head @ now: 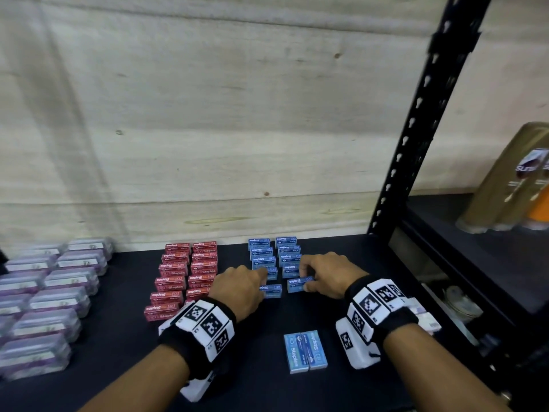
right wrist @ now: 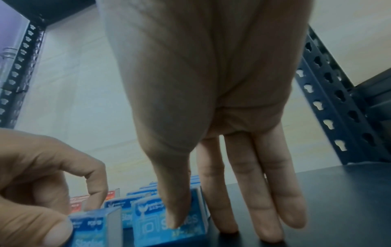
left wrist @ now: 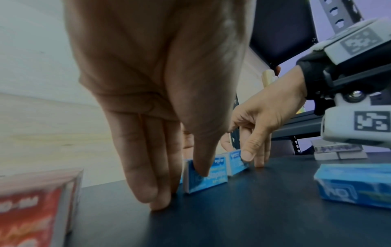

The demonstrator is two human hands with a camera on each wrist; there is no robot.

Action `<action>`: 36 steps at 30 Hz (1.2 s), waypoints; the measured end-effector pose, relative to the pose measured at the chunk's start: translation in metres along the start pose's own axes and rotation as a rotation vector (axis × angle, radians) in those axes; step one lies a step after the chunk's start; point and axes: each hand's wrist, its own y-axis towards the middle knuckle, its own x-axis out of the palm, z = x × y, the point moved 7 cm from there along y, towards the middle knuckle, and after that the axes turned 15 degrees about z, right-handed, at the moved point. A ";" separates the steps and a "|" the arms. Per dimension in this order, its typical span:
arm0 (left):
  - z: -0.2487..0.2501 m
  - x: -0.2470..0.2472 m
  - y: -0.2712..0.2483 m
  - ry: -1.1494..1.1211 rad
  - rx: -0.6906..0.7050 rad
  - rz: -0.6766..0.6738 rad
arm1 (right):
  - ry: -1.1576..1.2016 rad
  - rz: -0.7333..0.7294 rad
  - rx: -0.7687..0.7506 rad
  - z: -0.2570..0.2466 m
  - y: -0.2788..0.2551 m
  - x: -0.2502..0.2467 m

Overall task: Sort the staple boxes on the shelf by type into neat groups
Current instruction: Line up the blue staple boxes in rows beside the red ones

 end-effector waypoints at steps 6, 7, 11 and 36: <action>-0.002 0.001 0.009 -0.007 -0.034 -0.013 | -0.013 0.011 -0.011 -0.002 0.005 0.002; -0.003 0.000 0.010 -0.008 -0.036 -0.013 | -0.014 0.012 -0.010 -0.002 0.005 0.002; -0.004 0.000 0.011 -0.003 -0.038 -0.004 | -0.022 0.019 -0.010 -0.003 0.006 0.001; -0.010 0.000 -0.026 -0.125 -0.029 -0.169 | -0.041 -0.171 0.026 -0.007 -0.036 0.011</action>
